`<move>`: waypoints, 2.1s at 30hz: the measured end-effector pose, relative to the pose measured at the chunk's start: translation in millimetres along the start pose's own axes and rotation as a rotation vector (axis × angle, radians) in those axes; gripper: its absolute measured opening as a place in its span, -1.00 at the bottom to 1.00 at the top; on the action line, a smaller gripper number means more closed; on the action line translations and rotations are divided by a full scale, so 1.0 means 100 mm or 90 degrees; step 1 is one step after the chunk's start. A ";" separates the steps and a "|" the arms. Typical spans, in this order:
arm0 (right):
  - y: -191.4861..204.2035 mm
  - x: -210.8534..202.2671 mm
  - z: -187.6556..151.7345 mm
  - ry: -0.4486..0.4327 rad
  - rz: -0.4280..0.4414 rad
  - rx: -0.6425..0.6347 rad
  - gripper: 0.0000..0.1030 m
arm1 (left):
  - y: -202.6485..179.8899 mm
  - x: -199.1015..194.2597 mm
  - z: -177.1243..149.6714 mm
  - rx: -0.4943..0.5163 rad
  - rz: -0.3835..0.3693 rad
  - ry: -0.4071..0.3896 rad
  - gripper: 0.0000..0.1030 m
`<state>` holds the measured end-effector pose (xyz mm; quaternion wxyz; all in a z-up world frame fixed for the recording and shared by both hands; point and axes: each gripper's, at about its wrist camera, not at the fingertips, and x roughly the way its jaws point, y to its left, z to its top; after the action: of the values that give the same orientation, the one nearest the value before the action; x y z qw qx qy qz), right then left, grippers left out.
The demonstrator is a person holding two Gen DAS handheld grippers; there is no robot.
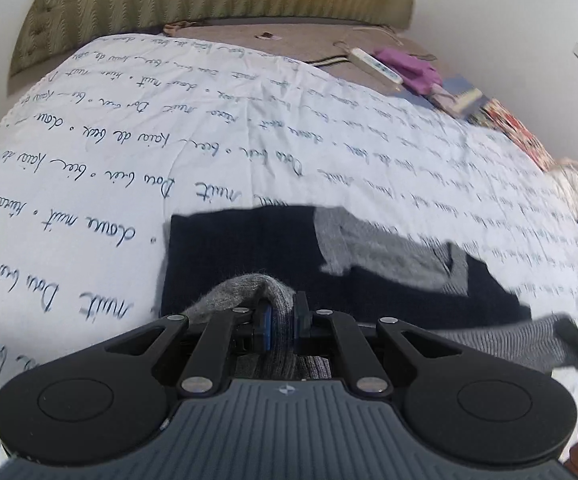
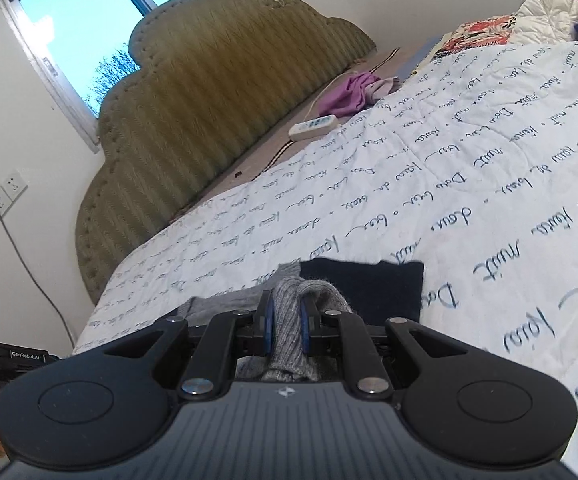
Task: Fold small clothes
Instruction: 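Lay the hem over the sleeves and open both tools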
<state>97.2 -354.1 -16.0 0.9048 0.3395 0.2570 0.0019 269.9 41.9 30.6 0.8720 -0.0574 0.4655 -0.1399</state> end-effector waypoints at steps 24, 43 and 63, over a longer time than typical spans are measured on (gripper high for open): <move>-0.20 0.26 0.29 0.040 0.003 -0.002 0.44 | 0.41 0.38 0.14 -0.177 -0.125 0.020 -0.85; -0.25 0.62 0.40 0.102 0.053 0.027 0.62 | 0.94 0.50 0.26 -0.319 -0.080 -0.017 -0.48; -0.25 0.70 0.33 0.049 0.014 0.063 0.74 | 0.39 0.13 -0.12 -0.060 0.081 -0.060 0.52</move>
<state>169.2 -381.4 -43.1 0.8764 0.3863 0.2873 0.0122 274.5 75.9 4.5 0.8966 -0.0752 0.4324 -0.0598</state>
